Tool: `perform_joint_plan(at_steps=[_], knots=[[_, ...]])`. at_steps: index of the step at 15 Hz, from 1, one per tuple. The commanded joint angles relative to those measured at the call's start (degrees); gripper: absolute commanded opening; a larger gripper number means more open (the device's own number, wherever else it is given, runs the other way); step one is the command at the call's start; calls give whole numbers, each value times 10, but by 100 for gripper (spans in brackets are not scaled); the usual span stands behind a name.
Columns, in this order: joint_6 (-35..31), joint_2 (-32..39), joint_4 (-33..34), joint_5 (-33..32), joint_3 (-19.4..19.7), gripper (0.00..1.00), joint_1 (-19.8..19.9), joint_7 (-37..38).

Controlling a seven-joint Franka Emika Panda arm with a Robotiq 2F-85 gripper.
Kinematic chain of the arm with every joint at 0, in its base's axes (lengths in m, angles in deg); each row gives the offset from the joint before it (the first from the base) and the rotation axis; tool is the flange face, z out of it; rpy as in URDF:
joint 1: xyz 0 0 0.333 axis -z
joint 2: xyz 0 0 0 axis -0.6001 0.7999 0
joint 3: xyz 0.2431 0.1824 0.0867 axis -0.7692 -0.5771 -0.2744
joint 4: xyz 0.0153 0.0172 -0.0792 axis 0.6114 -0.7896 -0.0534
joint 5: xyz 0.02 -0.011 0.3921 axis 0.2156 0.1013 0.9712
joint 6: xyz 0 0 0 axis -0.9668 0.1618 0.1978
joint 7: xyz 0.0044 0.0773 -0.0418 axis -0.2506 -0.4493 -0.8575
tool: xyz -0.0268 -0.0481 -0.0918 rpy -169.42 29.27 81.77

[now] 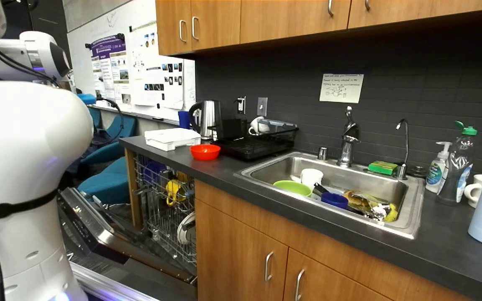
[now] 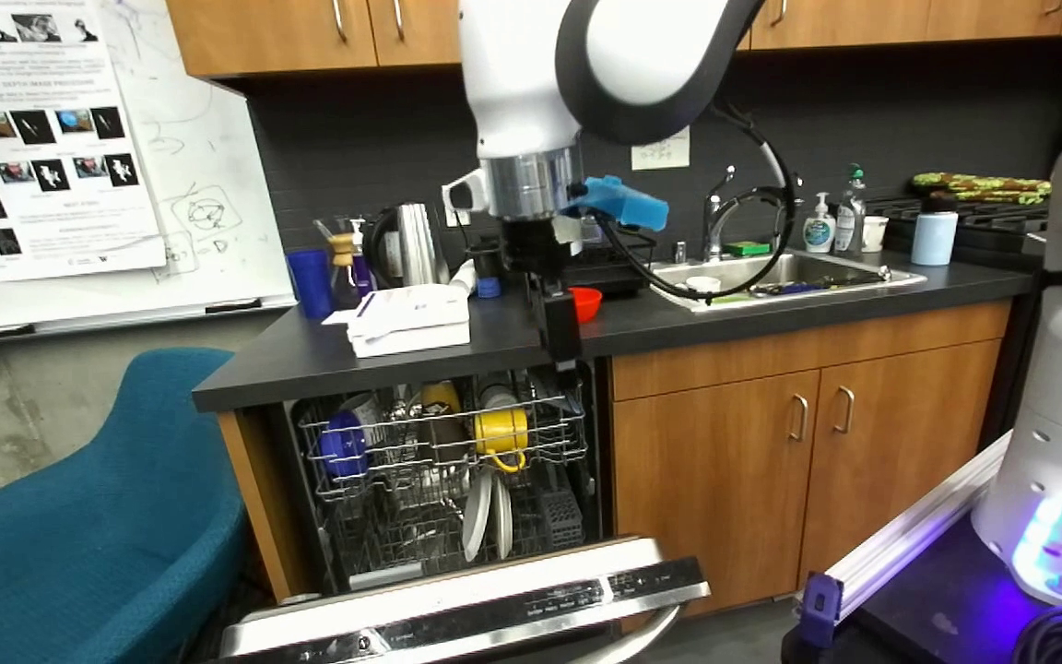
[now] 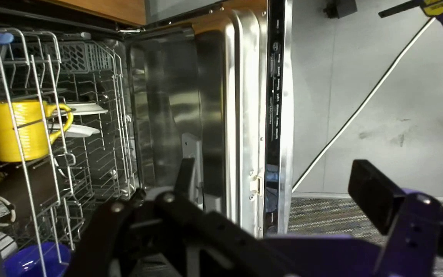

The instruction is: Pull out the upper dishrack in the dishwasher.

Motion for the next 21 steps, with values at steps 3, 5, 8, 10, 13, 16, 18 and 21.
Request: perform_joint_plan(at_steps=[3, 5, 8, 10, 13, 16, 18, 21], knots=[[20, 127, 105, -60, -17, 100, -1, 117], [29, 155, 131, -59, -11, 100, -3, 131], [38, 187, 162, -52, -7, 100, -5, 131], [33, 206, 177, -54, -3, 100, -7, 130], [22, 237, 189, -74, 7, 100, -14, 134], [2, 269, 193, -91, 20, 100, -20, 148], [-19, 289, 195, -125, 38, 100, -31, 169], [-68, 310, 193, -182, 71, 100, -52, 217]])
